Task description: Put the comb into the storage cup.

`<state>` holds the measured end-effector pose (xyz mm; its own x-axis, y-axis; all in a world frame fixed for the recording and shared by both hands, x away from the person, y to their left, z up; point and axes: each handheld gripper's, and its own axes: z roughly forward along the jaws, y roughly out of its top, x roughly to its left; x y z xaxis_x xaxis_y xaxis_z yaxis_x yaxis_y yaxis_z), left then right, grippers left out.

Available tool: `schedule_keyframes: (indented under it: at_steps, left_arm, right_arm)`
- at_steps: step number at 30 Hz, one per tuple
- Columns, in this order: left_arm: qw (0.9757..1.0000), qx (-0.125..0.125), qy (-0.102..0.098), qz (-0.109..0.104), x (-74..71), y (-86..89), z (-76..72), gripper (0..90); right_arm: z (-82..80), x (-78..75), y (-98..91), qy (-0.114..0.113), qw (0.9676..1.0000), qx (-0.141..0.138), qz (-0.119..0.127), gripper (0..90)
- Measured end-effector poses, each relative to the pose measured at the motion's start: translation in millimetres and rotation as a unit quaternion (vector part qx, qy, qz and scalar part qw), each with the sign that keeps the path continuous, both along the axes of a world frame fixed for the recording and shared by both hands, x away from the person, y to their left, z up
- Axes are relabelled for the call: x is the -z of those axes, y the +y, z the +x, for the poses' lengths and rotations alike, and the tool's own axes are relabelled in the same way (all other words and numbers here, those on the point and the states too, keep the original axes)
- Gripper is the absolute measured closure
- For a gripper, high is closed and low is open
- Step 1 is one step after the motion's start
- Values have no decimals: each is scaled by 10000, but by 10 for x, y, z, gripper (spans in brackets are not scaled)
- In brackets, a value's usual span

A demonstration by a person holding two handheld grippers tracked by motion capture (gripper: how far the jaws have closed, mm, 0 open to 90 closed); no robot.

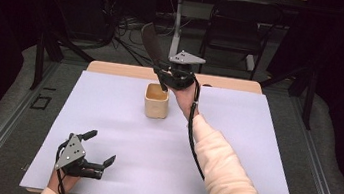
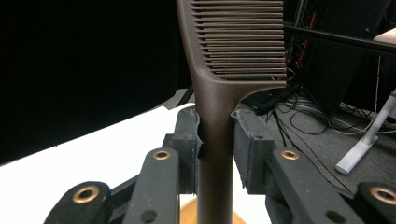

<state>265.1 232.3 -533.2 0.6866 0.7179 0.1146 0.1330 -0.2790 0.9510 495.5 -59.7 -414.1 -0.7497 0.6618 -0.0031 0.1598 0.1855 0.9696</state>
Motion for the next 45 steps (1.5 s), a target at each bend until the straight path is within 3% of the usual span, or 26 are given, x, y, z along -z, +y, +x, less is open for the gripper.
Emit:
schedule_keyframes:
  at_steps: [45]
  left_arm:
    - [10000,18,0,-3,-3,2,-5,2]
  right_arm:
    - [48,139,172,-107,9997,-54,211,723]
